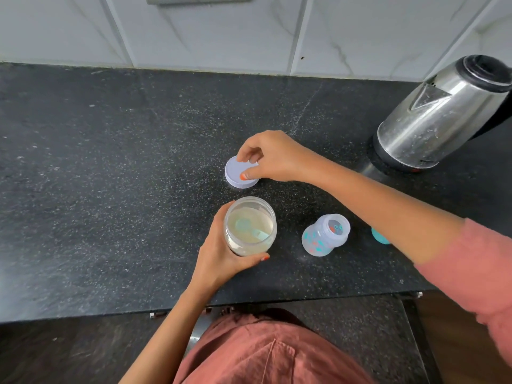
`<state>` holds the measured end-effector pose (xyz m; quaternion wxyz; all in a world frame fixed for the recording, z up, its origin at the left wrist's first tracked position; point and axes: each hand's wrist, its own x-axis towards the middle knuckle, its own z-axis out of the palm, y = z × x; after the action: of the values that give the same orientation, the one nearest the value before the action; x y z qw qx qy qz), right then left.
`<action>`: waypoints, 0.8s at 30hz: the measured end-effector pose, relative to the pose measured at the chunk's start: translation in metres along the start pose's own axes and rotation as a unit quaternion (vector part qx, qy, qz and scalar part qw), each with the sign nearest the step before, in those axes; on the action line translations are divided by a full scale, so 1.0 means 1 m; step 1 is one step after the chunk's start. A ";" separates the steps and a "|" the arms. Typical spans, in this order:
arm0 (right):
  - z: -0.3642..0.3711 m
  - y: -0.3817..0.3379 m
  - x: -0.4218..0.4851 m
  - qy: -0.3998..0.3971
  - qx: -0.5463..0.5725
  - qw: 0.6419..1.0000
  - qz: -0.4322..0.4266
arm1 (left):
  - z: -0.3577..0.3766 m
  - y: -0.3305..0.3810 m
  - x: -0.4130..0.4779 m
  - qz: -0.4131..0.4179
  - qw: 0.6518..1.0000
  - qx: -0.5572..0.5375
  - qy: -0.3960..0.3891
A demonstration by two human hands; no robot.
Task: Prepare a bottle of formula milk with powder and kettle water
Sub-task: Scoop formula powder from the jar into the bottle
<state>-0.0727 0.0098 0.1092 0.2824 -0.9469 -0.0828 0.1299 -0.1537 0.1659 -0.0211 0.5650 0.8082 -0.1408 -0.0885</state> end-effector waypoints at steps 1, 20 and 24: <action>-0.001 -0.005 -0.011 0.000 0.017 1.000 0.002 | 0.000 -0.001 0.000 0.001 1.000 -0.001 0.002; 0.051 -0.038 -0.057 -0.059 -0.288 0.952 0.086 | 0.002 -0.003 -0.001 0.017 0.998 -0.065 -0.003; 0.055 -0.040 -0.054 -0.053 -0.328 0.940 0.078 | 0.002 -0.004 0.000 0.014 0.998 -0.064 -0.004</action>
<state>-0.1432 0.0585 0.0981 -0.0597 -0.9822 -0.0617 0.1671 -0.1541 0.1653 -0.0253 0.6160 0.7681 -0.1485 -0.0922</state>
